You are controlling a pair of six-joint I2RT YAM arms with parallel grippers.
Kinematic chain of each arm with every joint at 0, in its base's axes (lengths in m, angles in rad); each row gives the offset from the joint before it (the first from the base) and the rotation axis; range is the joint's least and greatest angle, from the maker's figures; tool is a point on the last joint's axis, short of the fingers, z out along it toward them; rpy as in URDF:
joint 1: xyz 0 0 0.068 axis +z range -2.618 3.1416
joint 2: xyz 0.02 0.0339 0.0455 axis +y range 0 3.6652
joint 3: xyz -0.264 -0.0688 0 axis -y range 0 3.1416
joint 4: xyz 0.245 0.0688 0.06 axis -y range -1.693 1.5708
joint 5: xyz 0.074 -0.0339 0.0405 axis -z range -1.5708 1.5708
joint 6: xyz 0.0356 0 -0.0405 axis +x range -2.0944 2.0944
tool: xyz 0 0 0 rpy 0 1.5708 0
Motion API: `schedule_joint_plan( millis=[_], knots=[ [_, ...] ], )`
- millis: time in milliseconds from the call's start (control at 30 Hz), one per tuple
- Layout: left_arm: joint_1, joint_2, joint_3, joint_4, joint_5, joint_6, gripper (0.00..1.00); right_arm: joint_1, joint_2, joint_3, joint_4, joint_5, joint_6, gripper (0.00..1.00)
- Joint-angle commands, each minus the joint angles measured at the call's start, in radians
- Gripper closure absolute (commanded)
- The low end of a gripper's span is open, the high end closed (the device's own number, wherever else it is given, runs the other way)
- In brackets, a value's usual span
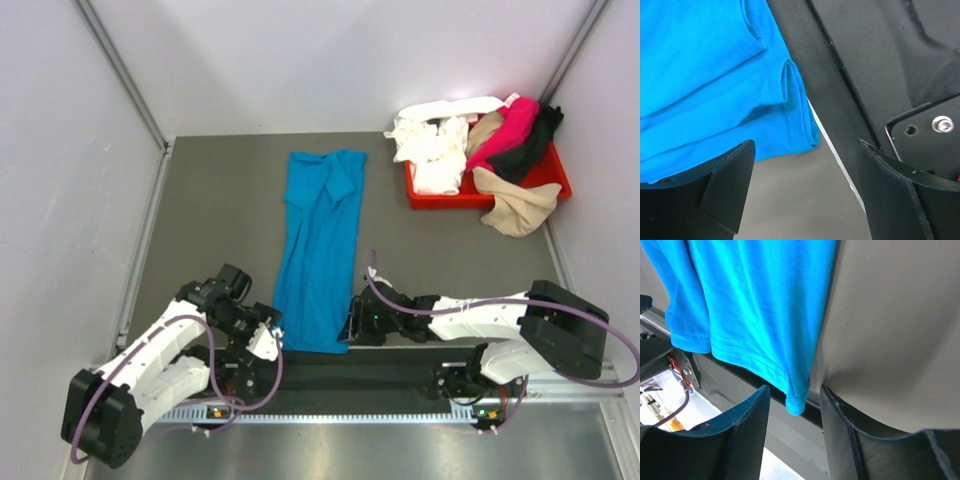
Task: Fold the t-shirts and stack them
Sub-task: Fold the tshirt
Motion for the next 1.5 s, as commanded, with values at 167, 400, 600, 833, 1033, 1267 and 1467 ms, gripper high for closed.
schedule_joint_plan(
  millis=[167, 400, 600, 833, 1033, 1267, 1467],
  knots=[
    [-0.020, -0.013, -0.131, 0.220, 0.038, 0.024, 0.28, 0.014, 0.066, 0.007, -0.041, -0.006, 0.017, 0.54],
    [-0.026, 0.015, -0.105, 0.345, 0.066, -0.188, 1.00, 0.008, 0.034, 0.010, -0.051, 0.004, 0.025, 1.00],
    [-0.009, 0.091, 0.102, 0.528, 0.006, -0.558, 1.00, -0.140, -0.026, 0.102, -0.131, -0.048, -0.110, 1.00],
    [0.141, 0.437, 0.376, 0.655, 0.104, -0.778, 1.00, -0.419, 0.078, 0.365, -0.226, -0.081, -0.401, 1.00],
    [0.173, 0.678, 0.594, 0.769, -0.009, -0.906, 1.00, -0.576, 0.345, 0.611, -0.195, -0.143, -0.494, 1.00],
    [0.202, 0.890, 0.789, 0.804, -0.112, -0.987, 1.00, -0.645, 0.557, 0.897, -0.248, -0.167, -0.549, 1.00],
    [0.202, 1.018, 0.872, 0.828, -0.143, -1.018, 1.00, -0.691, 0.635, 0.962, -0.245, -0.187, -0.564, 0.98]
  ],
)
